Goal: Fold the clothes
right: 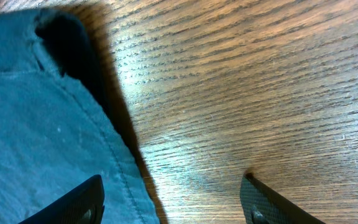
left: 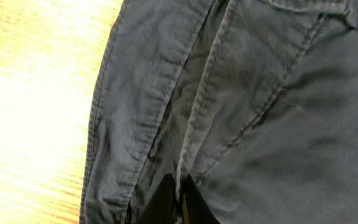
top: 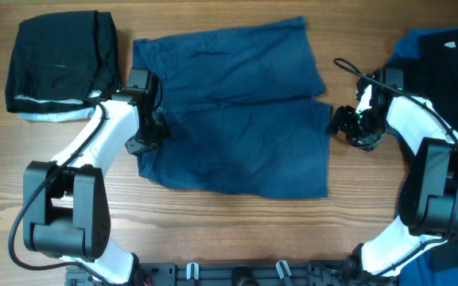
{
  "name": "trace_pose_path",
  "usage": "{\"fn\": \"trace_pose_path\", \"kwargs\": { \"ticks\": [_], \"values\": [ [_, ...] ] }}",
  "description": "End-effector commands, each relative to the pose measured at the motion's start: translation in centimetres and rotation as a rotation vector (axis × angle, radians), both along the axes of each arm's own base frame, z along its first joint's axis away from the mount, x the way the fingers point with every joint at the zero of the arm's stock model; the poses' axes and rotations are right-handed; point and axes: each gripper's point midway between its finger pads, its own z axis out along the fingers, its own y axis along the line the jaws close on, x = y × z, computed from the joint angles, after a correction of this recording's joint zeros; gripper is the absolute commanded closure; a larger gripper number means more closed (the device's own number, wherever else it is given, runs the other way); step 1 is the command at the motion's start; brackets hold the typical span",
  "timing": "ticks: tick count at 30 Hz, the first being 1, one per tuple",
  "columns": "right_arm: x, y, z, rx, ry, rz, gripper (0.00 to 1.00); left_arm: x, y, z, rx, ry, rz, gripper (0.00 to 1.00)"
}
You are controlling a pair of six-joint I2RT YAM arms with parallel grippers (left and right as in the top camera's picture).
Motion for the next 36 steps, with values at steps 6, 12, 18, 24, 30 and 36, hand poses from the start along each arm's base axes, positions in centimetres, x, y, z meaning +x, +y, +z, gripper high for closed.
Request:
{"fn": "trace_pose_path", "kwargs": {
  "ticks": [6, 12, 18, 24, 30, 36],
  "values": [
    [1.1, 0.3, 1.0, 0.01, -0.037, 0.019, 0.31, 2.8, 0.0, 6.2, 0.007, -0.174, 0.012, 0.5],
    [9.0, 2.6, 8.8, 0.151, -0.34, 0.119, 0.95, 6.6, -0.8, 9.8, -0.041, -0.382, 0.012, 0.96],
    [15.0, 7.8, 11.5, 0.137, -0.668, 0.347, 0.96, 9.8, -2.4, 7.2, -0.109, -0.415, -0.006, 0.96],
    [17.7, 12.5, 7.5, -0.001, -0.726, 0.463, 0.96, 9.9, -2.7, 4.6, -0.118, -0.359, -0.01, 0.96],
    [18.3, 11.9, 1.2, -0.08, -0.644, 0.437, 0.96, 10.1, -2.7, 4.6, -0.115, -0.366, -0.009, 0.96],
    [15.4, 7.7, -2.9, -0.189, -0.412, 0.286, 0.96, 10.1, -2.7, 4.6, -0.115, -0.367, -0.008, 0.96]
  ]
}}
